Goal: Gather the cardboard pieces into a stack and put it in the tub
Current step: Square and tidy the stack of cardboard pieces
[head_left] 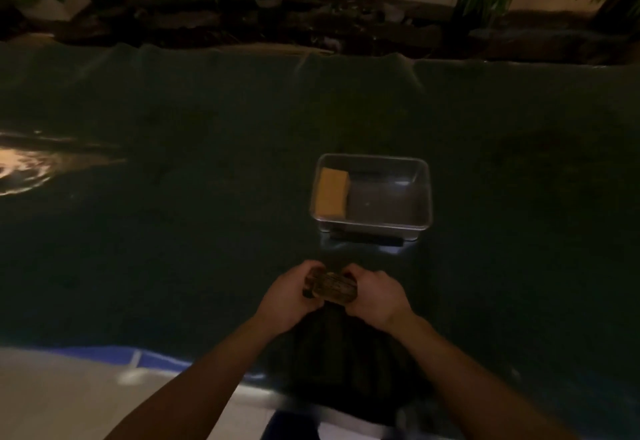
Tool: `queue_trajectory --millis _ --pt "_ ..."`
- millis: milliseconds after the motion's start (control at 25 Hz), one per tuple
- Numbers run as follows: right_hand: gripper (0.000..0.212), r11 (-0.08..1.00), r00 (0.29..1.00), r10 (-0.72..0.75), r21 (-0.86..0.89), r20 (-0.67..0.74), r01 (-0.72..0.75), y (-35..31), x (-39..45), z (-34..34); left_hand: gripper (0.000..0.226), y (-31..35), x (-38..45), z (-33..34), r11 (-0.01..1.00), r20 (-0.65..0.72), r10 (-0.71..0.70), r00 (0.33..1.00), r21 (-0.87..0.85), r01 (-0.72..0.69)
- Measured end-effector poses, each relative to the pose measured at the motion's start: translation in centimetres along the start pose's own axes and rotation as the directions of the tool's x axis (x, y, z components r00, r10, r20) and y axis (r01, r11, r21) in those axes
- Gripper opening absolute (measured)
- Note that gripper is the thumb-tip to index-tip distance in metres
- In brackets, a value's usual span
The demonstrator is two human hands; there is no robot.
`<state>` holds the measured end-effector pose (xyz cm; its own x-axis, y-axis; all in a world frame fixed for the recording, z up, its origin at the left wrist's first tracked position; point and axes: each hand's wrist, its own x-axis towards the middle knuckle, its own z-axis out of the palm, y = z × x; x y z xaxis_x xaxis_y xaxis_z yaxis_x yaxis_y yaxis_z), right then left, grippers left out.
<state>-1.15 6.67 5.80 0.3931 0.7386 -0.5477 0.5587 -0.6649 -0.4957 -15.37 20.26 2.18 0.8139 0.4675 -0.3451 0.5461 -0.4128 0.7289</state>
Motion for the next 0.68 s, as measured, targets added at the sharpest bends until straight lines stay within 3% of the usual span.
queue_trajectory --millis 240,360,520,680 --pt "0.050 0.995 0.998 0.066 -0.077 0.016 -0.064 -6.4 4.3 4.0 0.044 -6.3 0.5 -4.6 0.979 0.019 0.052 0.998 0.198 -0.054" --pt "0.054 0.988 0.996 0.076 -0.138 0.048 -0.068 -6.6 5.7 3.9 0.049 -7.3 1.1 -3.9 0.989 -0.016 0.015 1.000 0.145 -0.012" --pt "0.056 0.960 0.989 0.085 -0.274 0.120 -0.049 -6.4 7.0 4.1 0.078 -7.6 0.6 -2.9 0.998 -0.041 0.054 0.998 0.029 -0.053" --pt "0.053 0.964 0.993 0.066 -0.264 0.099 -0.037 -5.5 7.6 4.6 0.059 -7.3 1.0 -2.1 0.985 -0.062 0.150 0.987 0.098 -0.144"
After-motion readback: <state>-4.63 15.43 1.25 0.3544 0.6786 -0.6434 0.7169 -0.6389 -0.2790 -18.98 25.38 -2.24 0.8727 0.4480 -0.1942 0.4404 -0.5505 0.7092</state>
